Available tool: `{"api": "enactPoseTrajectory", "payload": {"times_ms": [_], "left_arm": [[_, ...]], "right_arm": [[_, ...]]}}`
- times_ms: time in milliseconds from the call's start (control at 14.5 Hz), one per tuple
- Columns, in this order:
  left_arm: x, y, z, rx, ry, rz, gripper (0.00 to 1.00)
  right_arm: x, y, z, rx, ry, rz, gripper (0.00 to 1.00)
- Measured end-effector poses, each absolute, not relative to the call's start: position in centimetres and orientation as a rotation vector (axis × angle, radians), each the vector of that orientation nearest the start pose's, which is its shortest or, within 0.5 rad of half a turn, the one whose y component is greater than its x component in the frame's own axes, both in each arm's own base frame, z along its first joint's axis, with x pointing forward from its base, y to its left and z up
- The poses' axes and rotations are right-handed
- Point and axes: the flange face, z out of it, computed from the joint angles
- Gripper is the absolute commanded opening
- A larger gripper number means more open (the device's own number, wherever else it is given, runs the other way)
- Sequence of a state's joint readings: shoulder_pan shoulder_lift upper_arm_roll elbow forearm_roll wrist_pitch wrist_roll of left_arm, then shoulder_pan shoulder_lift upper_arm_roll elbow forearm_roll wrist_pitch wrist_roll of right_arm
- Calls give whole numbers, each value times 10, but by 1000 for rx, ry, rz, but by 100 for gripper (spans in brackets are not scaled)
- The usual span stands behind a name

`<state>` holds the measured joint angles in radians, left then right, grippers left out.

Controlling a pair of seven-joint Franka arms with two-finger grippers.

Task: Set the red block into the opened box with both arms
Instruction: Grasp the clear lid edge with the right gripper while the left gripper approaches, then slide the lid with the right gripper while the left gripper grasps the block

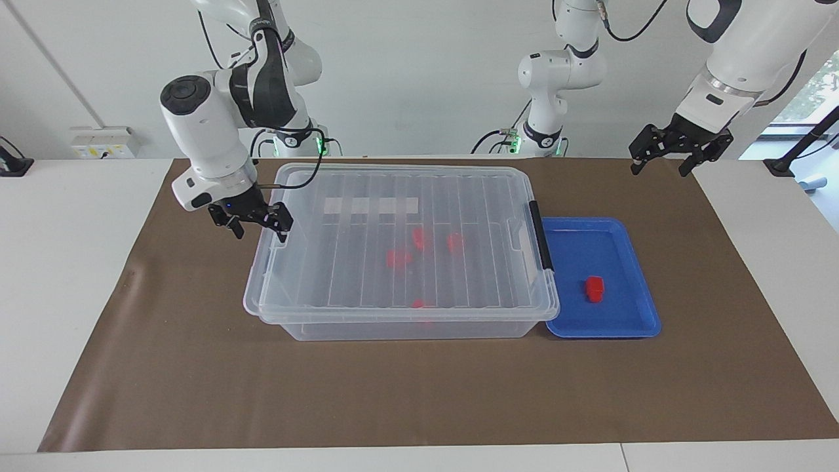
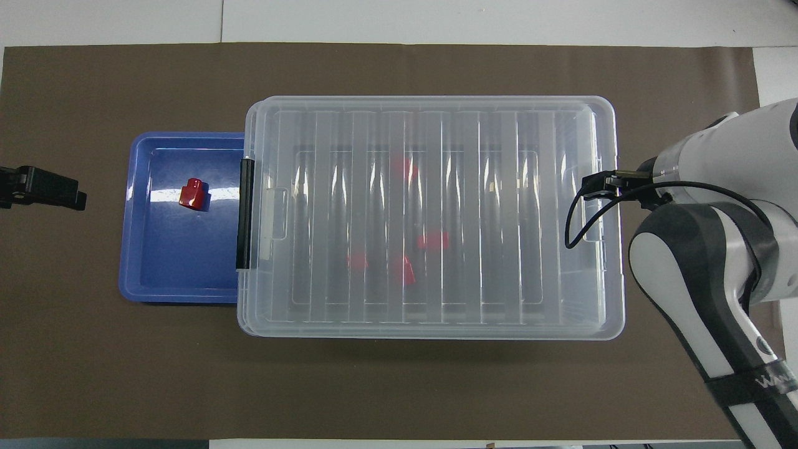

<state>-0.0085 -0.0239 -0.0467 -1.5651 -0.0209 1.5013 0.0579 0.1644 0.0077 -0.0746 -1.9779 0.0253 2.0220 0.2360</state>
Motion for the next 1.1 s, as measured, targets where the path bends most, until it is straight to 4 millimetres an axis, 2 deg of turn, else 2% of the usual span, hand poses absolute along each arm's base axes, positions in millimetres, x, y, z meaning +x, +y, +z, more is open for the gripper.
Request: {"api": "enactPoseTrajectory", "payload": {"times_ms": [207, 483, 621, 828, 1103], "left_arm": [[539, -32, 634, -3156, 180, 66, 100], [539, -33, 632, -3155, 179, 71, 100], [541, -35, 626, -3155, 184, 40, 100], [545, -48, 603, -3152, 214, -63, 100], [546, -64, 547, -3147, 257, -99, 100]], "right_arm": [[556, 47, 459, -3107, 233, -29, 100], [554, 18, 452, -3112, 191, -8, 100], [552, 12, 452, -3113, 172, -8, 100], [552, -3, 452, -3115, 137, -10, 100], [551, -31, 452, -3117, 94, -12, 100]]}}
